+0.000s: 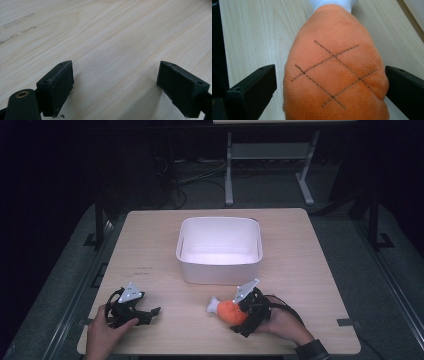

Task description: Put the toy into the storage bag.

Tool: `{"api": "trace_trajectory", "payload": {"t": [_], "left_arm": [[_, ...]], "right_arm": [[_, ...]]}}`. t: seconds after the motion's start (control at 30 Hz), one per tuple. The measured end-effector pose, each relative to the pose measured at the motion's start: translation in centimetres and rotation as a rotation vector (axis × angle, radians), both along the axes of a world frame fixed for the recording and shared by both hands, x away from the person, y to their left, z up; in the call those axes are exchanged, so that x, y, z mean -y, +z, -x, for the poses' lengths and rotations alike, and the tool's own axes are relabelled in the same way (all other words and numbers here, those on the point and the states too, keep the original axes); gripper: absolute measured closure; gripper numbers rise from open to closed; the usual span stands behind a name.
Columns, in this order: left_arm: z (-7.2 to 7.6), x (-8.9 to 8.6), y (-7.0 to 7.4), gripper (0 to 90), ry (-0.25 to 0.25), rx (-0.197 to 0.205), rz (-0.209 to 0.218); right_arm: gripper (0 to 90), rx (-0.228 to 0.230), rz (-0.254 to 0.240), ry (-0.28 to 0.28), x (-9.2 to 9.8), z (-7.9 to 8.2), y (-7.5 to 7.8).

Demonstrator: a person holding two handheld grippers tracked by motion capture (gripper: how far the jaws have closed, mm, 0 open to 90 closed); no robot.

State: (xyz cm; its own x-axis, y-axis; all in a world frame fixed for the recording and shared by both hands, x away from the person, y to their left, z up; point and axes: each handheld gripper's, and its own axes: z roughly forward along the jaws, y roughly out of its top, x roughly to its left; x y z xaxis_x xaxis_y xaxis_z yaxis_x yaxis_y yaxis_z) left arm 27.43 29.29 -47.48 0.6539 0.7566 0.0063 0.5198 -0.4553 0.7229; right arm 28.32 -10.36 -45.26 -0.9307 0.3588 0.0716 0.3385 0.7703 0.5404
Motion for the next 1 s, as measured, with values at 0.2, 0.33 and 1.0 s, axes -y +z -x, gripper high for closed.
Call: {"api": "trace_trajectory", "payload": {"t": [0.2, 0.33, 1.0], "left_arm": [[0.0, 0.0, 0.0, 13.2, -0.001, -0.002, -0.001], [0.0, 0.0, 0.0, 13.2, 0.000, 0.000, 0.000], [0.0, 0.0, 0.0, 13.2, -0.001, 0.000, 0.000]], "right_arm": [[5.7, 0.008, 0.012, 0.001, 0.0, -0.1, -0.1], [13.9, 0.015, 0.009, 0.005, 0.1, -0.1, -0.1], [26.3, -0.010, -0.026, 0.012, 1.6, 0.1, 0.9]]}}
